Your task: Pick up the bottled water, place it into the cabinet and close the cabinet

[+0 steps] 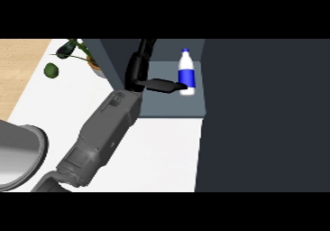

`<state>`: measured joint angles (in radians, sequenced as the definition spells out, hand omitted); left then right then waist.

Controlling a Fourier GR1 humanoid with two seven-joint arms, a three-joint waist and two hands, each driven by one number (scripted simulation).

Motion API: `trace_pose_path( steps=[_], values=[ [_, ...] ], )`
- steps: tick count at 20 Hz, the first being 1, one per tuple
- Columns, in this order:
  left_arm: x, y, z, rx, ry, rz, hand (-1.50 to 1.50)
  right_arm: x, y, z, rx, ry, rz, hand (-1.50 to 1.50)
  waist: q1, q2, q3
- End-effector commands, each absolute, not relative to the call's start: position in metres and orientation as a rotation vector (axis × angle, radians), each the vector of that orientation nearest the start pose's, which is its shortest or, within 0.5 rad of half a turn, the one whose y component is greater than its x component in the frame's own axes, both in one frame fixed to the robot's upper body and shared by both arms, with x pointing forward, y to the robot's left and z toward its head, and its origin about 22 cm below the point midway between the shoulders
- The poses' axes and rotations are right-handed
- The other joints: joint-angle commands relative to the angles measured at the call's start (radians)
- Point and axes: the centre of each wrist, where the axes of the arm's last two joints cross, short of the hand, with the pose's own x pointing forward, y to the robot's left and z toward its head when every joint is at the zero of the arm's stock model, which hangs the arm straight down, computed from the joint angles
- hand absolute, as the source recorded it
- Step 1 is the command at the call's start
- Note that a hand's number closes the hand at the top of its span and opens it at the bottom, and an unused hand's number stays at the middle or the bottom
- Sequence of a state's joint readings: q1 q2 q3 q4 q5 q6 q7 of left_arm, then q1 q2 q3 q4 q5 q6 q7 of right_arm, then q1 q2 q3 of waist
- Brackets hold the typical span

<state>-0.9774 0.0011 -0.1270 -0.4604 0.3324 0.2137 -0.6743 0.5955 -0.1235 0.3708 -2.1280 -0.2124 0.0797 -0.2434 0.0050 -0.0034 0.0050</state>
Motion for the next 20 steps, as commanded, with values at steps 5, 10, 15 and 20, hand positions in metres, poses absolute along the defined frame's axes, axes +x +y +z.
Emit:
trace_pose_path(
  steps=[5, 10, 15, 20],
  values=[
    [0.386, 0.117, 0.022, -0.272, -1.917, 0.070, -1.50, 0.096, -0.201, 0.039, 0.355, -1.770, -0.091, -1.50, 0.050, -0.022, -0.004],
    [0.349, 0.104, 0.021, -0.343, -1.904, 0.096, -1.50, 0.100, -0.203, 0.050, 0.354, -1.772, -0.089, -1.50, 0.059, -0.021, -0.004],
    [0.294, 0.120, 0.030, -0.414, -1.925, 0.093, -1.50, 0.093, -0.201, 0.052, 0.341, -1.779, -0.079, -1.50, 0.055, -0.019, -0.004],
    [0.227, 0.125, 0.043, -0.483, -1.880, 0.118, -1.50, 0.089, -0.199, 0.067, 0.365, -1.787, 0.078, -1.50, 0.041, -0.014, -0.005]
  ],
)
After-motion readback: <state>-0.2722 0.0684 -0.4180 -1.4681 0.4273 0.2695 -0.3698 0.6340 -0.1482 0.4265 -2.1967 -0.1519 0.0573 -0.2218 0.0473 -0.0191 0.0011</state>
